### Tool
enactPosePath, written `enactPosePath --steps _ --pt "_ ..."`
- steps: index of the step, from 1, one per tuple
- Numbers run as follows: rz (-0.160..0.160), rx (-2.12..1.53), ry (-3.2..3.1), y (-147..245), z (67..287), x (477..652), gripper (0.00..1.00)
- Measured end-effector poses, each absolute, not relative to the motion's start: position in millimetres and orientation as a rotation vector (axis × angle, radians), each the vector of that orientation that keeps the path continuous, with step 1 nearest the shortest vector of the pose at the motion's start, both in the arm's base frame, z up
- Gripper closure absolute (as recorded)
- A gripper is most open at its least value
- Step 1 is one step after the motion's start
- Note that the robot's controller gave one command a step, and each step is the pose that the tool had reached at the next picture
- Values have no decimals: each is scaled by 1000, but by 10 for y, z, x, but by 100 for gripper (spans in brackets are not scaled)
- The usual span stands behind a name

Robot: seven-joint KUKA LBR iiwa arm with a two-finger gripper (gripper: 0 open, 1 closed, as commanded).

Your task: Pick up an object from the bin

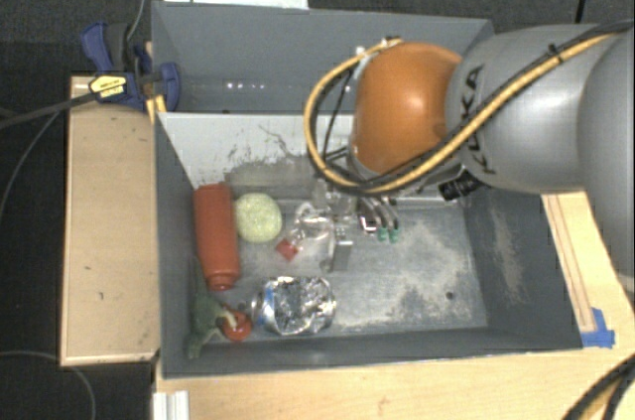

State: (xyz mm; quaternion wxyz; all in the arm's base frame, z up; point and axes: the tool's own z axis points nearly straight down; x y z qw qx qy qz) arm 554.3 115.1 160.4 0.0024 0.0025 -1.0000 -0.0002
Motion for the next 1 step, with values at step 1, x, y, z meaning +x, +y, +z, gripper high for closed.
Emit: enactPosePath --steps 1 --pt "-2 2 -3144 1144 1650 5556 0"
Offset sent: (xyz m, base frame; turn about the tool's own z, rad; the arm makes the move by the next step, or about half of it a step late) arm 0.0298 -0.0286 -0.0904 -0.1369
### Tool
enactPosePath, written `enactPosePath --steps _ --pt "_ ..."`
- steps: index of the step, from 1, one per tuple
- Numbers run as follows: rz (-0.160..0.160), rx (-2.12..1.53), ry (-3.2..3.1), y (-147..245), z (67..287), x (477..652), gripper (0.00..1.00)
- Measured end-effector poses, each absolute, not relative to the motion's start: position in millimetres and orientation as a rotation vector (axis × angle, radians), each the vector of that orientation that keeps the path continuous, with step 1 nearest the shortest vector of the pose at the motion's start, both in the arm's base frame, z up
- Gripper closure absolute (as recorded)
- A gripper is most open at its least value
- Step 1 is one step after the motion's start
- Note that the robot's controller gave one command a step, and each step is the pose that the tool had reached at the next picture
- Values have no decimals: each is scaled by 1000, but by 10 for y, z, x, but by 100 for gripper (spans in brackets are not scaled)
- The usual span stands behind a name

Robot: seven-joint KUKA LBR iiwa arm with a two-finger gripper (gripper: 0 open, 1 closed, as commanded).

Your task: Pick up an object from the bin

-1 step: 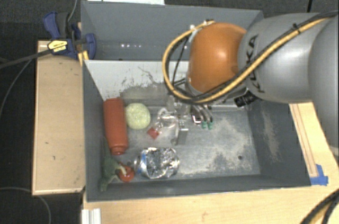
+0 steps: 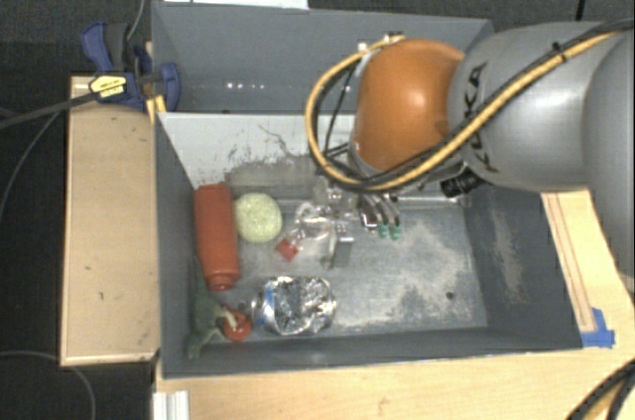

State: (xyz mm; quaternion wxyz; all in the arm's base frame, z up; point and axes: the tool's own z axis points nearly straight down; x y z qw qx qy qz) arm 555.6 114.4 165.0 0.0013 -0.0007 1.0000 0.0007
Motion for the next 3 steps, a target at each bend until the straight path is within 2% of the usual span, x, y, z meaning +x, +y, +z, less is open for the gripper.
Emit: enactPosePath --steps 1,2,3 --pt "2 -127 3135 992 1145 5736 0" --pt "5 -258 3102 924 772 5913 0" --pt "11 -217 3107 791 789 5872 0"
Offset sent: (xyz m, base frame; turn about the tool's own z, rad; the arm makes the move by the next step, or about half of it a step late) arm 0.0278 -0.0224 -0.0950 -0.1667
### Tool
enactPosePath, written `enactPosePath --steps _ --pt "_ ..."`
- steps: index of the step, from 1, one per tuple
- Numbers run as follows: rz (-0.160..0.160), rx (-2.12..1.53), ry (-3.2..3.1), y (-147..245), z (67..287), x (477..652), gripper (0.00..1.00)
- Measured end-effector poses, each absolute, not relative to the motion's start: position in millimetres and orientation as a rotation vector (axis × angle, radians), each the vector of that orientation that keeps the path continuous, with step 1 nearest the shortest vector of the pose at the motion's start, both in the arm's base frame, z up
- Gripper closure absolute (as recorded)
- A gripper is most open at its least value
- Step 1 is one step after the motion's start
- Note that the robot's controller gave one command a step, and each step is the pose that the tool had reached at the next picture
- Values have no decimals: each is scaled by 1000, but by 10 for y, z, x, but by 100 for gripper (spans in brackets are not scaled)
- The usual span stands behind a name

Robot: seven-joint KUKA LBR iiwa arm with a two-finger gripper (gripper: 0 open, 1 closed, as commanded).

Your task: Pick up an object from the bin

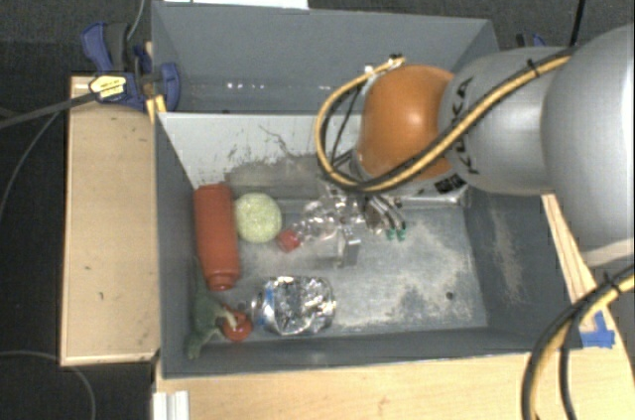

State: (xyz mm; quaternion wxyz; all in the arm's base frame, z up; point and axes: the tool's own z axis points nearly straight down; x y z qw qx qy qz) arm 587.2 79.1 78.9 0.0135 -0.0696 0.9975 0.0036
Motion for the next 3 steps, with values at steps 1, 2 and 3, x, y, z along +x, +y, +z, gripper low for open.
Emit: enactPosePath --steps 1,2,3 --pt "8 -246 3090 901 809 5938 0" --pt "8 -511 3045 915 784 5834 100" --pt "9 -510 3045 915 784 5834 100"
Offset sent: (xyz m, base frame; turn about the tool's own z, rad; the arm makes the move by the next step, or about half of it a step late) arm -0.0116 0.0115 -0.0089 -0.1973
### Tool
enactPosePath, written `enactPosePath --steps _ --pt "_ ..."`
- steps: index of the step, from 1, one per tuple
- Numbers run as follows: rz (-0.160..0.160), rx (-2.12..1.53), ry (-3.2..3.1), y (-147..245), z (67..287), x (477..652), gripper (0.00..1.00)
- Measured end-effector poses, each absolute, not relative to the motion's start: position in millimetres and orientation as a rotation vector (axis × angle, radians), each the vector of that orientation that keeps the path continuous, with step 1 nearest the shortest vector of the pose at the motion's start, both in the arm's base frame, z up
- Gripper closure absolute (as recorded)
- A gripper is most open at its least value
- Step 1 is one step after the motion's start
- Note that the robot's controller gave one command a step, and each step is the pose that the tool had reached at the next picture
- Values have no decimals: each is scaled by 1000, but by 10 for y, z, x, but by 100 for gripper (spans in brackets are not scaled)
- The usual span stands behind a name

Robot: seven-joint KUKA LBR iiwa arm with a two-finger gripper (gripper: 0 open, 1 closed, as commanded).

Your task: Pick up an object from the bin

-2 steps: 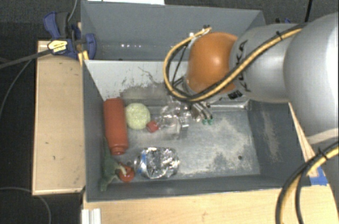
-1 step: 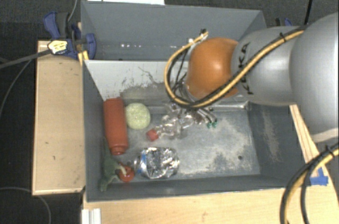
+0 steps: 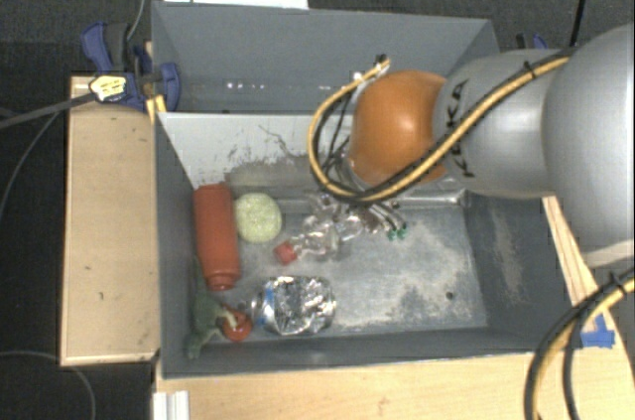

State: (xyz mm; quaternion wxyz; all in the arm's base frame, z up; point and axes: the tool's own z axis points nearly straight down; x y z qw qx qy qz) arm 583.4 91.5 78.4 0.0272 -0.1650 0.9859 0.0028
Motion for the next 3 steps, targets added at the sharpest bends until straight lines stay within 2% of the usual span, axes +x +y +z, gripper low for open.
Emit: enactPosePath --steps 2,3 --pt "9 -510 3054 912 888 5805 100" --pt "9 -510 3055 912 1027 5802 100"
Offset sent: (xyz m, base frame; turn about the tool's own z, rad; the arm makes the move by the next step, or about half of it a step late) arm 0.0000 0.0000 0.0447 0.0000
